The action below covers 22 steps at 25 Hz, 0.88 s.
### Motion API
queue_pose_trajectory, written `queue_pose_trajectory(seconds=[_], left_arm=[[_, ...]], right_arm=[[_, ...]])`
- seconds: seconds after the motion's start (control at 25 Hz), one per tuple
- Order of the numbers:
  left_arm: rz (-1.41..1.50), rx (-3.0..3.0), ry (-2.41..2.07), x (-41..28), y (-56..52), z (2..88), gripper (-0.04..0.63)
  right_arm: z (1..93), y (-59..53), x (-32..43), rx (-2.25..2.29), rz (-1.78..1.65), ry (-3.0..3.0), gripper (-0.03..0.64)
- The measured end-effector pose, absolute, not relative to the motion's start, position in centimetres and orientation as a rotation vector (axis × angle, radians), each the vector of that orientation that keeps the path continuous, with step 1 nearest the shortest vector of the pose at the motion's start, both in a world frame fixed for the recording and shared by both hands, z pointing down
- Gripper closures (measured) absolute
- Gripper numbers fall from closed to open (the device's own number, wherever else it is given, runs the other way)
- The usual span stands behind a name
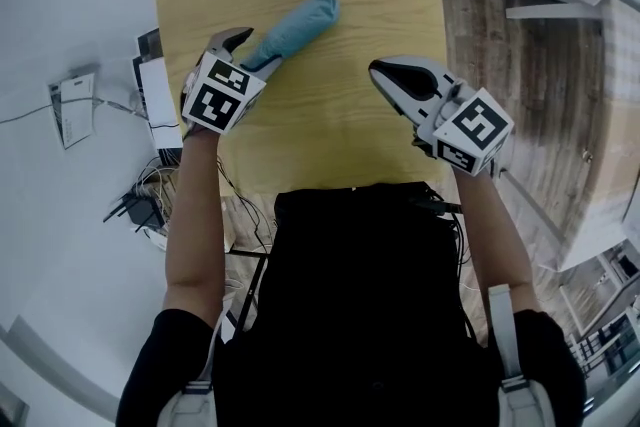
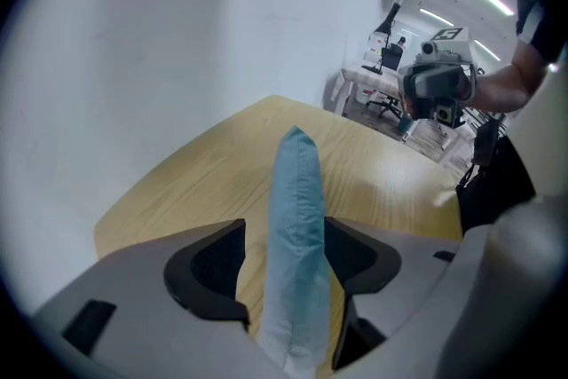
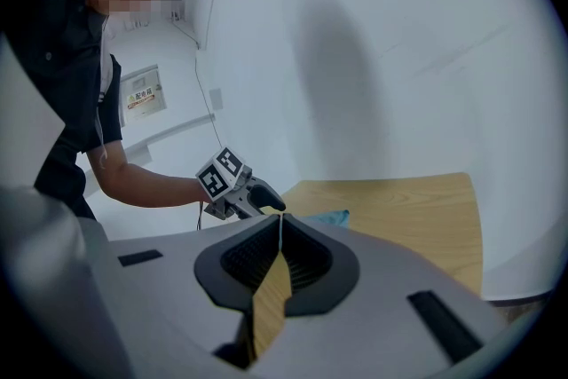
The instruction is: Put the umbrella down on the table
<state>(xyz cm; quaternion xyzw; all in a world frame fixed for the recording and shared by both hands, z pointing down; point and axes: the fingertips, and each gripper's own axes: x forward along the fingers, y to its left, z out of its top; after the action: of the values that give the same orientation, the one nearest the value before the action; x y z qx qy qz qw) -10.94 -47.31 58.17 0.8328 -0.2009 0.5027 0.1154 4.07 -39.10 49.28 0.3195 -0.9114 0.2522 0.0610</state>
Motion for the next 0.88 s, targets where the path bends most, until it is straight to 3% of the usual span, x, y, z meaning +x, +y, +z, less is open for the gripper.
queue_pose_trajectory(seconds=[0.2,0.56,0.88], left_arm=[[1.164,2.501,-0.669,-11.2,-47.1,53.7,0.330],[0.473,2.659,-0.717,-12.7,-42.0,45.2,0.574],[-0.122,2.615,-0.481,-14.6,-34.7,37.0,0.584]], right_arm=[[47.2,-38.6,3.2,0.956,0.703,-2.760,0.595],[41.0,-37.1,1.7,1.015,0.543,-2.774,0.595],[36.7,-33.0,0.9,1.090,0.459,-2.781,0.595]])
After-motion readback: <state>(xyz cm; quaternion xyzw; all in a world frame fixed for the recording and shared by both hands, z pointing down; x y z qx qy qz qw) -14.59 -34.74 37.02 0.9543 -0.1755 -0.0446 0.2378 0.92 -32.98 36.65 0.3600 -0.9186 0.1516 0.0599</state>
